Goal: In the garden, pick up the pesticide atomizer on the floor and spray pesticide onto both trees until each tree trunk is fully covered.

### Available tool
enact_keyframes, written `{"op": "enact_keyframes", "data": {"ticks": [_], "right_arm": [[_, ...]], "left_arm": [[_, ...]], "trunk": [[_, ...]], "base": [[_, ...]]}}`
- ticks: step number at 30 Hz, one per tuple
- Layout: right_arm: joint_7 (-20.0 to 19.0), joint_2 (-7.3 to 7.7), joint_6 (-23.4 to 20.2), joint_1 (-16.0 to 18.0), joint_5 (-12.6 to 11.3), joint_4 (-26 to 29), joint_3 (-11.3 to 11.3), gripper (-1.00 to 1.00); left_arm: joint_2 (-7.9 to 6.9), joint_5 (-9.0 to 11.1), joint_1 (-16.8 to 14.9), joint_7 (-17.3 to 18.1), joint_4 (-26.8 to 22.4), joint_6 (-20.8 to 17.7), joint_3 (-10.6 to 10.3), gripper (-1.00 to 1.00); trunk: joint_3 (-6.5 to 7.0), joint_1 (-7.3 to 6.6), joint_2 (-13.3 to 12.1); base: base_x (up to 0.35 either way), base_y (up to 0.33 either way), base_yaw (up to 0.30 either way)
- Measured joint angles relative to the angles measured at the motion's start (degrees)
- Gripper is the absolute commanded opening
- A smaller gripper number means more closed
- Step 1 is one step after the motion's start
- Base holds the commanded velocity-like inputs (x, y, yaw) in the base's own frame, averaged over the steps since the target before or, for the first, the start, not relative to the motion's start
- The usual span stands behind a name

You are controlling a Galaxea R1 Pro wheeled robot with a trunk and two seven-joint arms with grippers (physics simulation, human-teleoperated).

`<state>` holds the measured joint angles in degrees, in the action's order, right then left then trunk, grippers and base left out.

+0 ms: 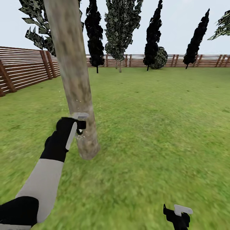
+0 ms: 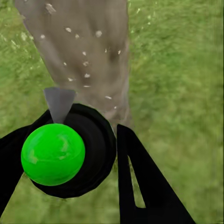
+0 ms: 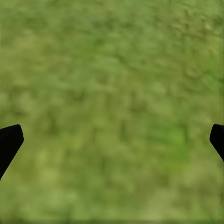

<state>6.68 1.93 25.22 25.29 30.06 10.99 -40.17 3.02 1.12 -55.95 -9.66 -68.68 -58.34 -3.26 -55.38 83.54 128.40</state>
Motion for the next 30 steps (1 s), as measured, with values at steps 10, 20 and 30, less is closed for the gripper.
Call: {"op": "enact_keyframes", "data": {"ticks": [10,20,30], "right_arm": [[0.0,0.00,0.0,0.0,0.0,0.0,0.0,1.00],[0.0,-0.02,0.0,0.0,0.0,-0.1,0.0,1.00],[-0.1,-0.09,0.0,0.0,0.0,-0.1,0.0,1.00]], "left_arm": [[-7.27,-0.5,-0.8,0.0,0.2,-0.3,1.4,-1.00],[-7.25,-0.1,11.8,0.3,5.1,5.2,1.2,-1.00],[-5.65,3.8,13.9,-0.6,29.1,30.1,1.6,-1.00]], "trunk": [[-0.01,0.01,0.0],[-0.01,0.01,0.0],[-0.01,0.00,0.0]], "base": [[0.000,0.000,0.000],[0.000,0.000,0.000],[0.009,-0.080,0.000]]}}
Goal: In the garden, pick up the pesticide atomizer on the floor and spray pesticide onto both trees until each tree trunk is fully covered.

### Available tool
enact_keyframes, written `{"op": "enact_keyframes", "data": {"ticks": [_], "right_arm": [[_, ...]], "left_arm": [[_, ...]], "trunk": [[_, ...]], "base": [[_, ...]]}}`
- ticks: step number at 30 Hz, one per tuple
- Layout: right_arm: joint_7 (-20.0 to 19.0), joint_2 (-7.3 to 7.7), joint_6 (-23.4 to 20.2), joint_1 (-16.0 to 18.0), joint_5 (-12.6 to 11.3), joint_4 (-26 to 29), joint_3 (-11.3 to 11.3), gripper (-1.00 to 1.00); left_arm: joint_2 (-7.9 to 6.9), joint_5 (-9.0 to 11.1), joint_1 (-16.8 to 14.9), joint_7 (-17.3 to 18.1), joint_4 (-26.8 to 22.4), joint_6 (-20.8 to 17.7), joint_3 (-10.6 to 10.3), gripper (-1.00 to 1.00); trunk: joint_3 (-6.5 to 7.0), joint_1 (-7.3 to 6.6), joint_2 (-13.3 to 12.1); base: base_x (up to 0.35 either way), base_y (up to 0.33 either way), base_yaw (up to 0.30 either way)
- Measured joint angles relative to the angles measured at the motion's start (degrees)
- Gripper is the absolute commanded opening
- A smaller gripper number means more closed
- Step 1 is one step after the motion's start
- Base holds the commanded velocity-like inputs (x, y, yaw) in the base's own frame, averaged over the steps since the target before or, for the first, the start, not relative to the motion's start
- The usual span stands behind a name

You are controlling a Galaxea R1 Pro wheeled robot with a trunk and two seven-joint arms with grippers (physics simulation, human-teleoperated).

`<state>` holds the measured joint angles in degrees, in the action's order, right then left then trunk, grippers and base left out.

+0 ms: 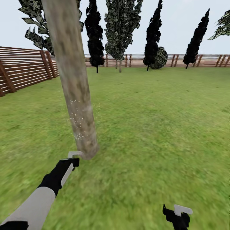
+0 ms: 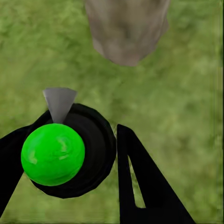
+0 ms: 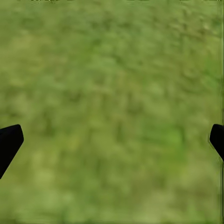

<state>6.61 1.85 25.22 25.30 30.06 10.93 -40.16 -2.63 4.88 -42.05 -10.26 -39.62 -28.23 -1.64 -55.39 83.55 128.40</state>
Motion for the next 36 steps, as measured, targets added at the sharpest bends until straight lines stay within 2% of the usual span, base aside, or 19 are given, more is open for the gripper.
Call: {"op": "enact_keyframes", "data": {"ticks": [1,2,5,8,12,15,17,32,36], "right_arm": [[0.0,0.00,0.0,0.0,0.0,0.0,0.0,1.00],[0.0,0.00,0.0,0.0,0.0,0.0,0.0,1.00],[0.0,0.00,0.0,0.0,0.0,0.0,0.0,1.00],[0.0,0.08,0.0,0.0,0.0,0.0,0.0,1.00],[0.0,0.04,0.0,0.0,0.0,0.0,0.0,1.00],[0.0,0.00,0.0,0.0,0.0,0.0,0.0,1.00],[0.0,0.00,0.0,0.0,0.0,0.0,0.0,1.00],[0.0,0.00,0.0,0.0,0.0,0.0,0.0,1.00],[0.0,0.00,0.0,0.0,0.0,0.0,0.0,1.00]], "left_arm": [[0.05,1.3,0.8,-0.1,0.0,2.1,-0.1,-1.00],[0.02,1.6,1.4,-0.2,0.1,4.2,-0.1,-1.00],[0.06,1.8,1.8,-0.4,1.2,5.3,-0.3,-1.00],[0.01,1.5,1.9,-0.4,4.8,5.4,-0.3,-1.00],[0.16,1.7,1.9,-3.0,5.1,5.7,-0.3,-1.00],[1.27,1.7,1.9,-3.4,5.1,5.9,-0.3,-1.00],[1.48,1.6,1.9,-3.4,5.1,5.8,-0.2,-1.00],[1.23,1.6,1.9,-3.5,5.2,5.6,-0.1,-1.00],[1.06,1.6,1.9,-3.5,5.2,5.7,-0.1,-1.00]], "trunk": [[0.00,0.00,0.0],[0.00,0.00,0.0],[0.00,0.00,0.0],[0.00,0.00,0.0],[0.00,0.00,0.0],[0.00,0.00,0.0],[0.00,0.00,0.0],[0.00,0.00,0.0],[0.00,0.00,0.0]], "base": [[0.137,-0.255,0.000],[0.157,-0.251,0.000],[0.168,-0.249,0.000],[0.171,-0.249,0.000],[0.087,-0.261,0.000],[0.068,-0.272,0.070],[0.136,-0.269,0.238],[0.208,-0.227,0.272],[0.193,-0.229,0.046]]}}
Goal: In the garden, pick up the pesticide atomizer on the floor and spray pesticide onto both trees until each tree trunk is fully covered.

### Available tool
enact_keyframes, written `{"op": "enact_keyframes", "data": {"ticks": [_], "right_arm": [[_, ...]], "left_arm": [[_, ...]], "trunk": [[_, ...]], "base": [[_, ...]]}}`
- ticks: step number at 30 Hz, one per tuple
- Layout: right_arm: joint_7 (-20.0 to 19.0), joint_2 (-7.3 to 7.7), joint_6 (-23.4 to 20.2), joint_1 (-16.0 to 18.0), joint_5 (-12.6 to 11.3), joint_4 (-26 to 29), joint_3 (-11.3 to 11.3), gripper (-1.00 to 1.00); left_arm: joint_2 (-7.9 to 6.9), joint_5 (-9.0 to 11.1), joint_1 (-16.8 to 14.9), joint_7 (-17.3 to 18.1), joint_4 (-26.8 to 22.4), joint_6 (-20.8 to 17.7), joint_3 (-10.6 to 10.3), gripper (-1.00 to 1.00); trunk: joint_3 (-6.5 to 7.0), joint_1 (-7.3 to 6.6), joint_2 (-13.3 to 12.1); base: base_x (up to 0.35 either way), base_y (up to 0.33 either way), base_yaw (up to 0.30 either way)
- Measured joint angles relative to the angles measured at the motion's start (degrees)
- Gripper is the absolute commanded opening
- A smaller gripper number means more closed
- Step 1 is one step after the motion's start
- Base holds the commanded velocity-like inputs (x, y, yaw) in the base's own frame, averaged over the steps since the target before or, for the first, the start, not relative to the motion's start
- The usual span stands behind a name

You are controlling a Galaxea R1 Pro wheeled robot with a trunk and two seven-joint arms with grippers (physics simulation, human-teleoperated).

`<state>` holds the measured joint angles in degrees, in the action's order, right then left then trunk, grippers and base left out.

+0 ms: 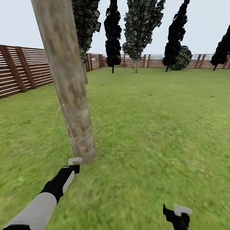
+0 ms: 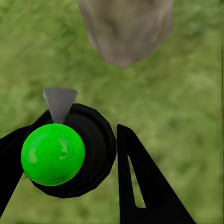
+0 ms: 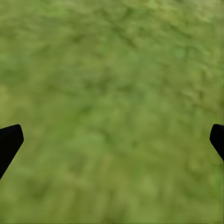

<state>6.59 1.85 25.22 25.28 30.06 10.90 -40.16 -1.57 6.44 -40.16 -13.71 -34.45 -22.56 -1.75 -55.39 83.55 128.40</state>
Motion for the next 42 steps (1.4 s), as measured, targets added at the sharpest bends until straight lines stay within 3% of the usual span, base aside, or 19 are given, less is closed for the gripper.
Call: {"op": "enact_keyframes", "data": {"ticks": [6,18,26,42], "right_arm": [[0.0,0.00,0.0,0.0,0.0,0.0,0.0,1.00],[0.0,0.00,0.0,0.0,0.0,0.0,0.0,1.00],[0.0,0.00,0.0,0.0,0.0,0.0,0.0,1.00],[0.0,0.00,0.0,0.0,0.0,0.0,0.0,1.00]], "left_arm": [[0.18,0.0,0.0,0.0,0.0,0.1,0.0,-1.00],[-0.08,0.0,0.0,0.0,0.0,0.1,0.0,-1.00],[-0.19,0.0,0.0,0.0,0.0,0.1,0.0,-1.00],[-0.36,0.0,0.0,0.0,0.0,0.0,0.1,-1.00]], "trunk": [[0.00,0.00,0.0],[0.00,0.00,0.0],[0.00,0.00,0.0],[0.00,0.00,0.0]], "base": [[0.031,-0.270,0.040],[0.087,-0.273,0.260],[0.164,-0.262,0.041],[0.184,-0.261,0.262]]}}
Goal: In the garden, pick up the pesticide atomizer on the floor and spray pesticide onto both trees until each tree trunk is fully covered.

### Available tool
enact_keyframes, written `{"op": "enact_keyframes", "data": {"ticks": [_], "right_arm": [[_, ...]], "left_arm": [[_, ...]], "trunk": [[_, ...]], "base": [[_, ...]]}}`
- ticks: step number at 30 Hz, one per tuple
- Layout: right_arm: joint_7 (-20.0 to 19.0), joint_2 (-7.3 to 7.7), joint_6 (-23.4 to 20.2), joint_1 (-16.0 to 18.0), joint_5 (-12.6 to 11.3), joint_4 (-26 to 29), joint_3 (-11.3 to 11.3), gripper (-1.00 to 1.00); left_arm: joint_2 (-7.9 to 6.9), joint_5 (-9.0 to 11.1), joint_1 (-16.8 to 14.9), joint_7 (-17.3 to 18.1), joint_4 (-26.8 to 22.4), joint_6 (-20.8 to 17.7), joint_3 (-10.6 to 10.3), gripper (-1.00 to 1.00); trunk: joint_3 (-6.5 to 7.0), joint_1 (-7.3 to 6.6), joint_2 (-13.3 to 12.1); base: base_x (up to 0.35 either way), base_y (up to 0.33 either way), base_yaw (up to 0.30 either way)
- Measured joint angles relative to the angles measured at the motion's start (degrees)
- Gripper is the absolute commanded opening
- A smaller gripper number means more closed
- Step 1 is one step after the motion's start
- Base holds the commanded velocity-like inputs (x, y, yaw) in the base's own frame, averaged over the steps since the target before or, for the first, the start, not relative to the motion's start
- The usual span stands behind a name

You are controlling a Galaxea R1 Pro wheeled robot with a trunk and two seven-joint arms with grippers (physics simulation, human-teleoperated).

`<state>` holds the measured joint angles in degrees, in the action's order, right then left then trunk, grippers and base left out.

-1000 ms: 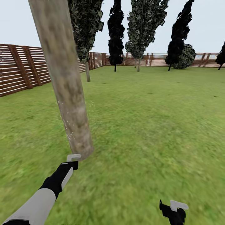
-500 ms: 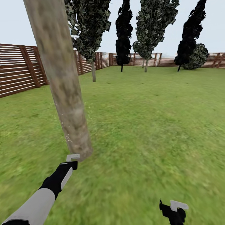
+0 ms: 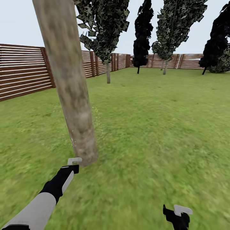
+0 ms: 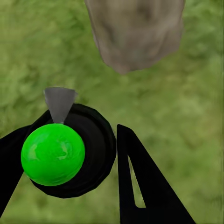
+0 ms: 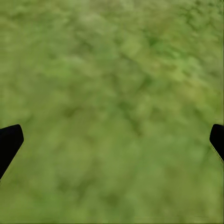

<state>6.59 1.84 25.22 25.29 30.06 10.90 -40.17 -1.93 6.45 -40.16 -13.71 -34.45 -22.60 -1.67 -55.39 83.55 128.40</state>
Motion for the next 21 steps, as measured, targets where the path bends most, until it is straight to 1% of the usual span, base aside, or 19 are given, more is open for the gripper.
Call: {"op": "enact_keyframes", "data": {"ticks": [7,21], "right_arm": [[0.0,0.00,0.0,0.0,0.0,0.0,0.0,1.00],[0.0,0.00,0.0,0.0,0.0,0.0,0.0,1.00]], "left_arm": [[0.00,0.0,0.0,0.0,0.0,0.0,0.0,-1.00],[0.00,0.0,0.0,0.0,0.0,0.0,0.0,-1.00]], "trunk": [[0.00,0.00,0.0],[0.00,0.00,0.0]], "base": [[0.148,-0.262,0.046],[0.123,-0.262,0.267]]}}
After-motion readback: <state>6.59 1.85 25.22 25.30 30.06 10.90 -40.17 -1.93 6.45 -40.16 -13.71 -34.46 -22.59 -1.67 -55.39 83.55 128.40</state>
